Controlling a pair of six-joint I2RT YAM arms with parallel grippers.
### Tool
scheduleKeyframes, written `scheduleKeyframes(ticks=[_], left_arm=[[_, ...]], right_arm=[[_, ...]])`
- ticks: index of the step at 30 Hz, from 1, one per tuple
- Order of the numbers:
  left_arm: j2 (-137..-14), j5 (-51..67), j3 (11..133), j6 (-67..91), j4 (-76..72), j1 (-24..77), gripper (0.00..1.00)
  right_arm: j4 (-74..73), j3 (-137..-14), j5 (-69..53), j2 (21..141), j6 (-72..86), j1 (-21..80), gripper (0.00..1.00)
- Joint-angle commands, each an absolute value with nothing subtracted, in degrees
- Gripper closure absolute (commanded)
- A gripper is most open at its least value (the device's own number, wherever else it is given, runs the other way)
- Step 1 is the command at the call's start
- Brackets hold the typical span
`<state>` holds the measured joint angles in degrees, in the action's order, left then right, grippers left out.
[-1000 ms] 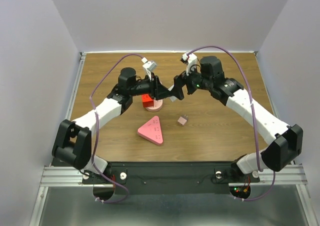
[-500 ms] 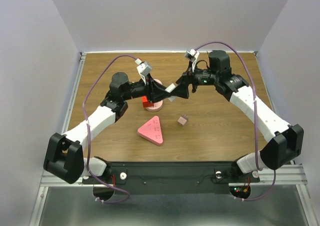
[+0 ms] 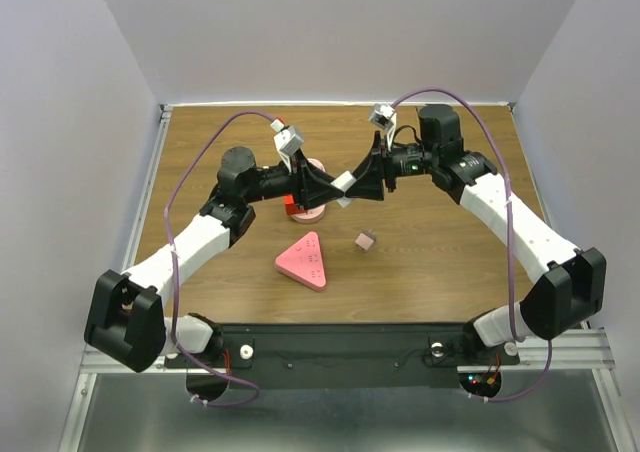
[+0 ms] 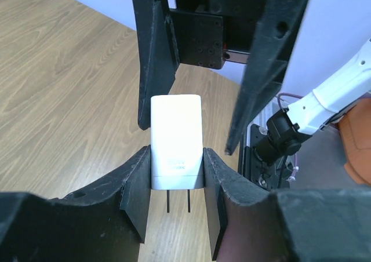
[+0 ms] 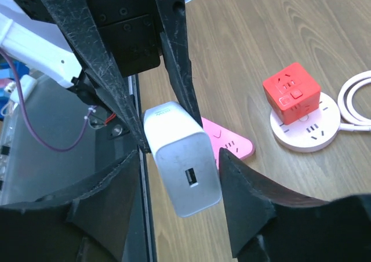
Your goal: Insert the plug
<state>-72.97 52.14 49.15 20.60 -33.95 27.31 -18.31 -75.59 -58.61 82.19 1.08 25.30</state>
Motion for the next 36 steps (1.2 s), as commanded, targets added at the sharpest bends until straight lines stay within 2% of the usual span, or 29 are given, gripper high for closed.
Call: scheduleKeyframes(ticks=[1, 3, 6, 7, 8, 10, 11, 13, 14, 16, 17, 18, 20, 26, 33, 36], left_arm=[[-70.7, 52.0, 49.4, 20.5, -39.6, 27.6, 1.00], [-70.8, 51.9, 49.6, 20.5, -39.6, 27.6, 1.00], [-71.1, 51.6, 49.8, 20.8, -39.6, 27.7, 1.00], [-71.4, 51.5, 49.8, 20.9, -39.6, 27.7, 1.00], [-71.5, 51.2, 49.8, 21.3, -39.6, 27.7, 1.00], [-71.7, 50.2, 49.9, 21.8, -39.6, 27.7, 0.99], [-71.9, 49.5, 49.9, 21.9, -38.8, 27.6, 0.82], [-72.1, 47.5, 50.0, 21.7, -38.1, 27.6, 0.66], [-72.0, 46.4, 50.1, 21.3, -36.4, 27.6, 0.50], [-72.1, 43.3, 50.4, 20.7, -33.5, 27.6, 0.38], [-71.9, 42.2, 50.7, 19.8, -32.2, 27.6, 0.13], [-72.0, 41.2, 50.8, 19.3, -31.1, 27.6, 0.09], [-71.7, 38.4, 51.2, 18.2, -27.7, 27.6, 0.04], [-70.5, 31.6, 51.5, 16.3, -21.4, 27.6, 0.01], [-66.6, 16.2, 48.5, 15.3, -14.2, 27.6, 0.01], [-68.1, 5.1, 49.8, 17.8, -9.0, 27.6, 0.01]], right_arm=[[-15.8, -75.3, -63.3, 80.9, 0.6, 25.7, 0.43], [-15.8, -75.4, -63.7, 80.8, 0.6, 25.7, 0.49], [-16.0, -75.1, -64.2, 80.6, 0.6, 25.7, 0.67], [-15.9, -74.6, -63.8, 80.3, 0.6, 25.6, 0.89], [-15.9, -74.4, -63.5, 80.2, -1.0, 25.6, 0.98], [-15.8, -73.7, -62.5, 79.8, -1.1, 25.6, 1.00], [-15.9, -73.0, -62.3, 79.4, -1.4, 25.7, 1.00], [-15.9, -72.4, -61.6, 78.8, -1.7, 25.6, 1.00], [-15.9, -71.9, -61.4, 78.3, -1.8, 25.6, 1.00], [-15.9, -71.5, -59.5, 77.7, -1.8, 25.7, 1.00], [-16.0, -71.0, -58.8, 77.1, -1.8, 25.6, 1.00], [-16.0, -70.8, -58.0, 76.8, -1.8, 25.6, 1.00], [-16.0, -70.5, -56.5, 76.4, -1.9, 25.5, 1.00], [-15.9, -69.5, -50.6, 76.8, -0.8, 25.5, 1.00], [-15.9, -69.0, -44.5, 79.0, -1.2, 25.5, 0.99], [-15.9, -69.3, -42.1, 80.9, -1.4, 25.4, 1.00]])
